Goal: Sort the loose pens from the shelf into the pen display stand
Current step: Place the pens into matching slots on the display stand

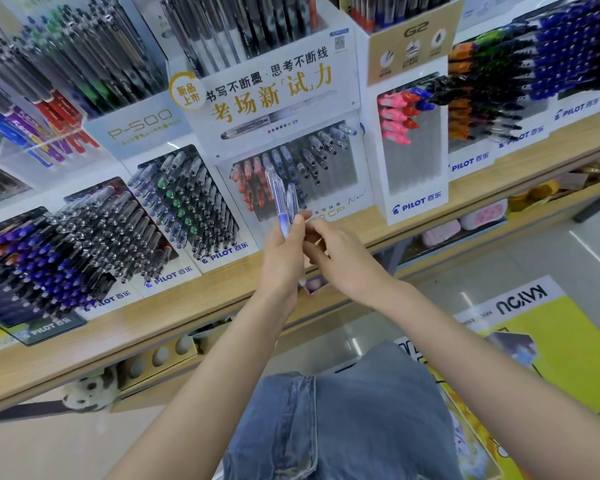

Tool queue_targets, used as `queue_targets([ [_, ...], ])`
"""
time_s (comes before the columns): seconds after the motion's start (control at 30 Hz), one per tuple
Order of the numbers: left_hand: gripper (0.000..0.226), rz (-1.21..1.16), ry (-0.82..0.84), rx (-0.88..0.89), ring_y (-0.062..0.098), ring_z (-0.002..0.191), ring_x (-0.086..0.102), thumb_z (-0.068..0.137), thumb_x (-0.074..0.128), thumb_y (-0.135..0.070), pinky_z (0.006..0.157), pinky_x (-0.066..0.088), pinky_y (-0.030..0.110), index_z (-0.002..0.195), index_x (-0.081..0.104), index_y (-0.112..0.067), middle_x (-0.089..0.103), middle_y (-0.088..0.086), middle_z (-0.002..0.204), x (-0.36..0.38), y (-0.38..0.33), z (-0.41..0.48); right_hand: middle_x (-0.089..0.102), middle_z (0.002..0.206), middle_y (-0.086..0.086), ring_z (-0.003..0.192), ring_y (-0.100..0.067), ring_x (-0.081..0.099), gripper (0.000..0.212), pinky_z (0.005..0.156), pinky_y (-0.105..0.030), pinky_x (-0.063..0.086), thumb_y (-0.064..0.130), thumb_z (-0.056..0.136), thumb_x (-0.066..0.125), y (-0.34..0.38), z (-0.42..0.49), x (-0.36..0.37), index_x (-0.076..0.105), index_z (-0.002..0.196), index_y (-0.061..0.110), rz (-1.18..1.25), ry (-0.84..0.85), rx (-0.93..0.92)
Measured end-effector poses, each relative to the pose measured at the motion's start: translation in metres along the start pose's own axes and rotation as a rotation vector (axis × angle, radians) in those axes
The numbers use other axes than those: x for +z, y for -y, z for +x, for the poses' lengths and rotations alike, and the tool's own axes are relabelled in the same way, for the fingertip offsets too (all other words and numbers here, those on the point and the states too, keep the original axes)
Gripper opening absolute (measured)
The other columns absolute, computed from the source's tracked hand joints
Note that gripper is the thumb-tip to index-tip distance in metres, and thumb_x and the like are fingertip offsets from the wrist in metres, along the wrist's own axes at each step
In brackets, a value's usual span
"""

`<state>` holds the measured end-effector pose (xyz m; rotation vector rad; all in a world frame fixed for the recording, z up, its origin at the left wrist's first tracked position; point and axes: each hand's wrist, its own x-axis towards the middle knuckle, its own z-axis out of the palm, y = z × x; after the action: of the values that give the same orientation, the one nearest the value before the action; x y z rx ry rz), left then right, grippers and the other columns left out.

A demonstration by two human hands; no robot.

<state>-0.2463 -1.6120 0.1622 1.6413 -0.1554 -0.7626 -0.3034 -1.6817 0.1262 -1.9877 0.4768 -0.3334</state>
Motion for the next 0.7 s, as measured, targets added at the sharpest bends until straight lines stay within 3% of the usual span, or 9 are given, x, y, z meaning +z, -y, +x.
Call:
queue_targets([
  [0.07, 0.023, 0.014, 0.037, 0.017, 0.001, 0.055, 0.057, 0.101, 0.039, -0.020, 0.041, 0.043, 0.013, 0.111, 0.058, -0.012, 0.063, 0.001, 0.082, -0.001, -0.003, -0.002, 0.056, 0.079, 0.008, 0.069, -0.007, 0.055, 0.012, 0.064, -0.022, 0.043, 0.012, 0.093, 0.052, 0.003, 0.000, -0.002, 0.054, 0.104, 0.013, 0.061, 0.015, 0.058],
  [0.17, 0.020, 0.021, 0.108, 0.014, -0.001, 0.054, 0.060, 0.101, 0.040, -0.019, 0.040, 0.042, 0.014, 0.109, 0.057, -0.016, 0.064, -0.002, 0.078, -0.001, -0.007, -0.005, 0.064, 0.086, -0.001, 0.072, -0.021, 0.065, 0.013, 0.068, -0.036, 0.054, 0.012, 0.089, 0.055, 0.007, -0.002, -0.007, 0.054, 0.102, 0.014, 0.179, 0.022, 0.145],
  [0.3, 0.022, 0.057, 0.119, 0.053, -0.001, 0.051, 0.054, 0.101, 0.038, -0.022, 0.039, 0.036, 0.014, 0.108, 0.058, -0.017, 0.063, -0.011, 0.068, 0.002, -0.007, -0.008, 0.064, 0.079, 0.004, 0.066, 0.000, 0.063, 0.009, 0.064, -0.019, 0.051, 0.011, 0.087, 0.056, 0.008, -0.005, -0.020, 0.051, 0.093, 0.016, 0.196, -0.078, 0.166],
  [0.4, 0.024, 0.143, 0.050, -0.005, 0.004, 0.069, 0.054, 0.102, 0.037, -0.026, 0.046, 0.042, 0.012, 0.109, 0.058, -0.020, 0.062, -0.011, 0.081, -0.002, -0.004, -0.004, 0.068, 0.081, -0.001, 0.075, -0.012, 0.069, 0.014, 0.069, -0.036, 0.058, 0.011, 0.087, 0.057, 0.004, -0.007, -0.032, 0.048, 0.086, 0.022, 0.287, -0.147, 0.231],
  [0.47, 0.022, 0.175, 0.111, -0.080, 0.008, 0.066, 0.055, 0.101, 0.039, -0.024, 0.052, 0.044, 0.019, 0.102, 0.059, -0.017, 0.061, -0.003, 0.085, -0.004, 0.000, -0.002, 0.067, 0.081, -0.001, 0.075, -0.015, 0.070, 0.017, 0.073, -0.039, 0.058, 0.010, 0.085, 0.060, 0.002, -0.008, -0.039, 0.049, 0.084, 0.023, 0.304, -0.156, 0.236],
  [0.57, 0.021, 0.213, 0.209, -0.111, 0.007, 0.050, 0.040, 0.100, 0.041, -0.023, 0.048, 0.034, 0.019, 0.083, 0.051, -0.014, 0.051, -0.001, 0.071, -0.001, 0.005, -0.003, 0.066, 0.081, -0.001, 0.074, -0.015, 0.067, 0.016, 0.069, -0.033, 0.057, 0.011, 0.083, 0.065, 0.002, -0.009, -0.048, 0.053, 0.084, 0.023, 0.310, -0.159, 0.221],
  [0.7, 0.027, 0.189, 0.199, -0.128, 0.004, 0.041, 0.028, 0.101, 0.039, -0.025, 0.039, 0.025, 0.015, 0.077, 0.043, -0.014, 0.038, 0.001, 0.067, 0.004, 0.001, 0.001, 0.056, 0.062, 0.009, 0.052, -0.006, 0.054, 0.004, 0.057, -0.023, 0.050, 0.020, 0.087, 0.062, 0.003, -0.012, -0.070, 0.059, 0.086, 0.020, 0.267, -0.230, 0.208],
])
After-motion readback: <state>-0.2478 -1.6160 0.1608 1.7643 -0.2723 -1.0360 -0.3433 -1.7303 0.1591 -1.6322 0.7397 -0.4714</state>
